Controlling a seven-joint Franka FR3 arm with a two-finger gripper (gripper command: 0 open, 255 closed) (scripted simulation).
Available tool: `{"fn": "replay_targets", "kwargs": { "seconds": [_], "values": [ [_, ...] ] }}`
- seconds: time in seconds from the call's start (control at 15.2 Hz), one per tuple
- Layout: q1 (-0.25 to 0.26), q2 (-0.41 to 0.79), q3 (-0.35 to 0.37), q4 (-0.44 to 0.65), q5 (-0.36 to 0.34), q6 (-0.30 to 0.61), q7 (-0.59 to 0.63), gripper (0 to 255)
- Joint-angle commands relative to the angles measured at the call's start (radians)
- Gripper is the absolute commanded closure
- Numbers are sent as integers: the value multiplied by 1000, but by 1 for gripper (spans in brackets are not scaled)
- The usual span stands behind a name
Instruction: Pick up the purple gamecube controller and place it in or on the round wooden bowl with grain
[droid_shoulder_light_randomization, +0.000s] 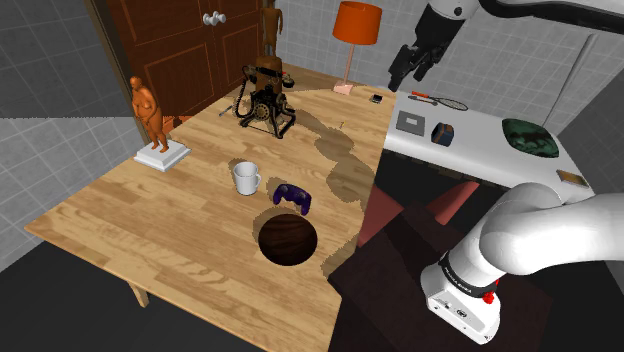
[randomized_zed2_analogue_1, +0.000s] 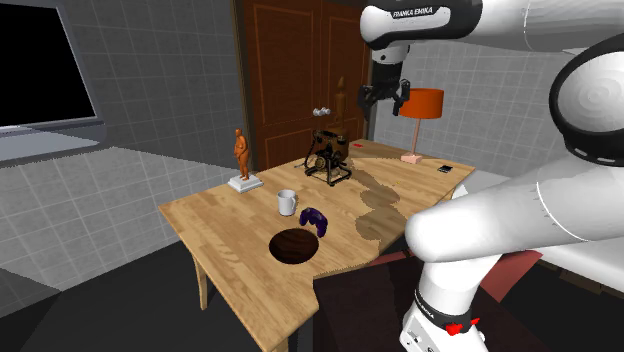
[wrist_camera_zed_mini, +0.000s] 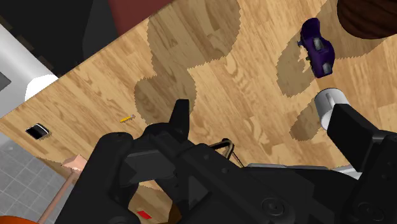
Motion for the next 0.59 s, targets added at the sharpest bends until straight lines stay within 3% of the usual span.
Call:
{"fn": "replay_targets", "kwargs": {
  "seconds": [0.0,0.53],
  "values": [
    [0,0,0,0,0,0,0,0],
    [35,166,4,-98,29,217,-19,0]
  ]
}}
